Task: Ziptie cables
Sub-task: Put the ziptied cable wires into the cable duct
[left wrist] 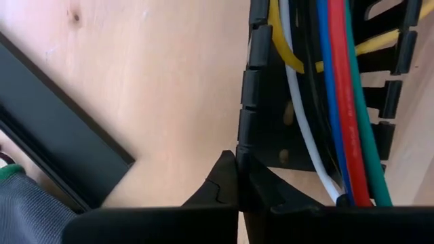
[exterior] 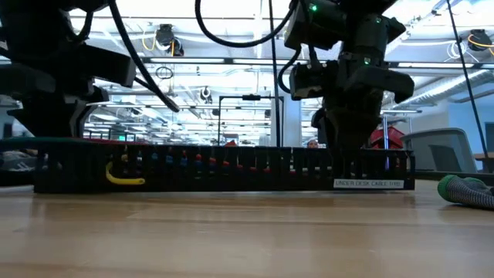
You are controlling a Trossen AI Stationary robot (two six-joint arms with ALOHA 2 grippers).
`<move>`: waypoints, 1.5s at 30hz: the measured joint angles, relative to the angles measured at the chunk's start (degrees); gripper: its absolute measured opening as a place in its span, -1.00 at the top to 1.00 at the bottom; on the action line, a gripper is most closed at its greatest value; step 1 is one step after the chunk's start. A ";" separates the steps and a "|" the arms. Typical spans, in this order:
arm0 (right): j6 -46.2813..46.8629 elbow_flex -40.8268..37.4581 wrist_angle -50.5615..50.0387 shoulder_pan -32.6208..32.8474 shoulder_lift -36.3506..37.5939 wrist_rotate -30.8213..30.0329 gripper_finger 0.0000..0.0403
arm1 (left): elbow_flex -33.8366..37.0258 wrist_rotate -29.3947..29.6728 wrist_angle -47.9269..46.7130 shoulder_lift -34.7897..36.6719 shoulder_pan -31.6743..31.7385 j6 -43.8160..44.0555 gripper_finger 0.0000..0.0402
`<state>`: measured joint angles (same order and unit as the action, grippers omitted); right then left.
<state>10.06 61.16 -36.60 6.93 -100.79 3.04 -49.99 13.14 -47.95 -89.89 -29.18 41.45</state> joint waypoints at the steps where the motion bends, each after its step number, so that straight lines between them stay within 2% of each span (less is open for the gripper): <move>1: -0.04 0.23 -0.45 -0.02 0.00 -0.01 1.00 | -0.03 0.00 -0.09 0.00 -0.18 0.00 1.00; 15: -1.50 0.44 -3.51 0.01 0.07 0.54 1.00 | -0.09 0.64 0.40 0.02 -1.21 0.18 1.00; 23: 2.09 0.31 -1.20 -0.16 0.07 8.09 1.00 | 0.05 0.35 -0.13 0.02 -1.27 0.20 1.00; 32: -0.46 0.42 -4.35 -0.10 0.09 6.36 1.00 | -0.03 0.40 0.66 0.02 -1.25 1.75 1.00; 36: 1.56 0.29 -1.44 -0.01 0.09 9.96 1.00 | 0.15 -0.76 -0.32 0.02 -1.25 1.79 1.00; 45: 0.18 0.85 -5.11 0.62 -0.37 9.12 1.00 | 0.00 -0.43 0.70 0.02 -1.27 3.13 1.00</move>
<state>10.24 62.01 -41.72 7.55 -101.16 12.16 -50.00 12.71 -47.24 -89.86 -30.46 44.58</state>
